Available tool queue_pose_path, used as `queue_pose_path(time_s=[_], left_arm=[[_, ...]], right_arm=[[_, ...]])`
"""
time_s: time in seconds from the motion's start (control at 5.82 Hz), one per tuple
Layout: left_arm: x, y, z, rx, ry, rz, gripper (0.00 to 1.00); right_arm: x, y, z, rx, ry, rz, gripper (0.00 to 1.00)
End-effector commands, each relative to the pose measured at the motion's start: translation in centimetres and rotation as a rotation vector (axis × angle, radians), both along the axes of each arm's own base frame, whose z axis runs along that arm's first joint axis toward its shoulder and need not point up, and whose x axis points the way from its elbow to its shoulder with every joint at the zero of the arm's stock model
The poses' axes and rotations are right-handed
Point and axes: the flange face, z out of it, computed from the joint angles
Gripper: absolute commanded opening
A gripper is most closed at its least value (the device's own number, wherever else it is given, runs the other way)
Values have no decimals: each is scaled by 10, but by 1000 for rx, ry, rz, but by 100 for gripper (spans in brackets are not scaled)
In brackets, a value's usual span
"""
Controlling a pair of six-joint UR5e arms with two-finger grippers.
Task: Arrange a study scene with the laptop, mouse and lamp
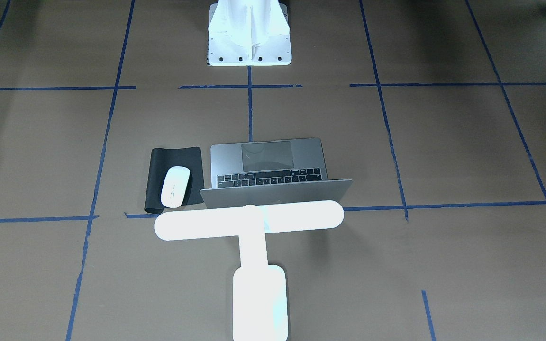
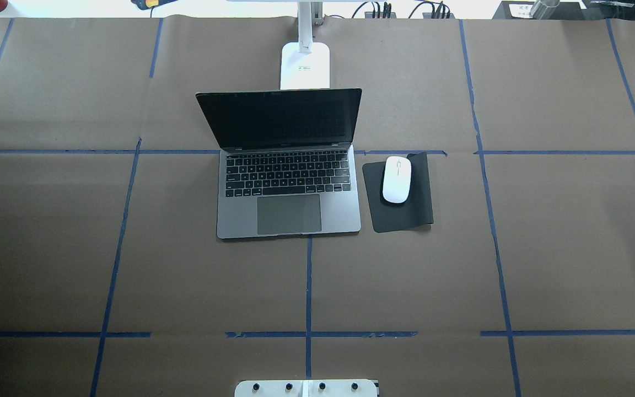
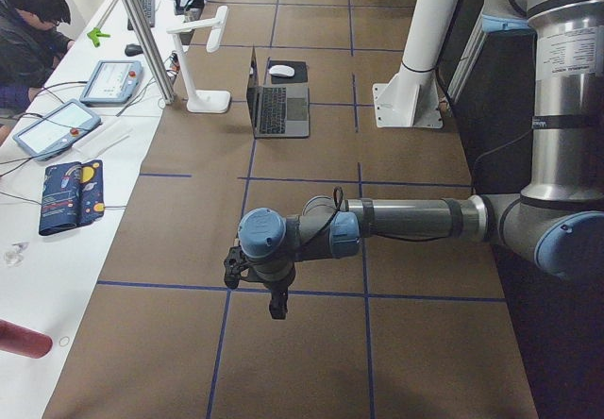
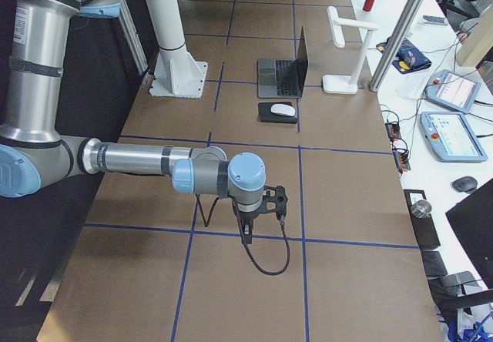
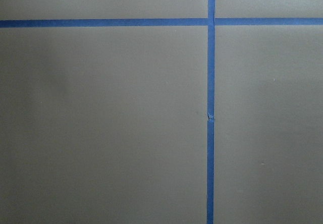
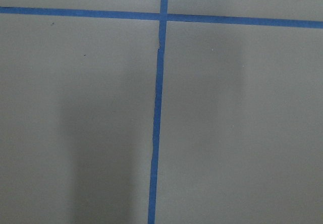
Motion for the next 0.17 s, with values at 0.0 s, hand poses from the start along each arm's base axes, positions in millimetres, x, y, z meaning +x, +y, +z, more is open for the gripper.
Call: queue_pose_path(time_s=[0.0], left_arm=[[0,0,-1,2,0,0,100]], right_arm=[[0,-1,-3,7,0,1,100]])
